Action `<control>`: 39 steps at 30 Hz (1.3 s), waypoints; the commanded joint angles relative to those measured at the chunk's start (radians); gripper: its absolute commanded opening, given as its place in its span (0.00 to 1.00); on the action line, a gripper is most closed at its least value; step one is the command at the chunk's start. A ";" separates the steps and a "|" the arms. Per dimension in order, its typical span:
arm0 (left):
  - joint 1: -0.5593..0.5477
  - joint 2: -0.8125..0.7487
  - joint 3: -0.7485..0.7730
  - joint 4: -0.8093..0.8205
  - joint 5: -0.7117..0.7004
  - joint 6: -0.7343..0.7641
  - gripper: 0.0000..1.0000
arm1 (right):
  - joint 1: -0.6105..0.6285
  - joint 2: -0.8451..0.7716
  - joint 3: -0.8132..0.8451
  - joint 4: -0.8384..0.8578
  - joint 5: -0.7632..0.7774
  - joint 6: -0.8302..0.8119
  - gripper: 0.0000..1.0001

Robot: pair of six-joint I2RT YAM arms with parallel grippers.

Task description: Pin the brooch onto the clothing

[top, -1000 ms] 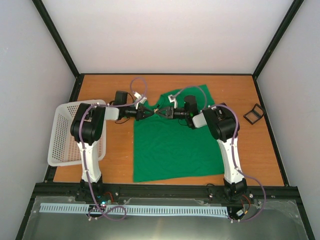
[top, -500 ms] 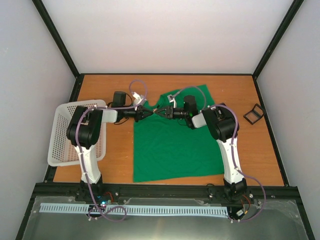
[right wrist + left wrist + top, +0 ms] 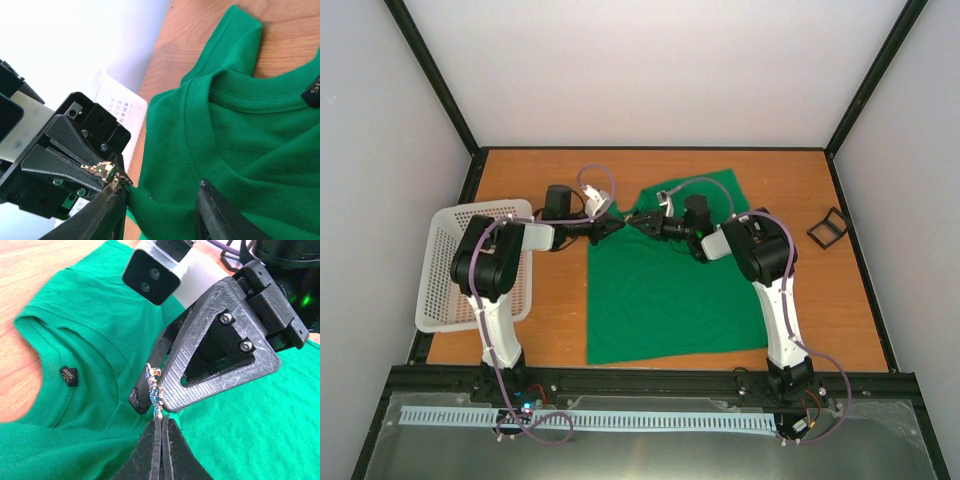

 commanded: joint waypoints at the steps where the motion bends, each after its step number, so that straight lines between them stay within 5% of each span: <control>1: -0.038 -0.080 -0.031 0.082 0.098 -0.032 0.01 | -0.009 -0.046 -0.014 -0.090 0.286 0.014 0.36; 19: -0.044 -0.096 -0.073 0.143 -0.126 -0.140 0.01 | 0.019 -0.174 -0.069 -0.241 0.525 -0.061 0.35; 39: -0.044 -0.108 -0.094 0.113 -0.208 -0.100 0.01 | 0.010 -0.292 -0.126 -0.309 0.468 -0.280 0.41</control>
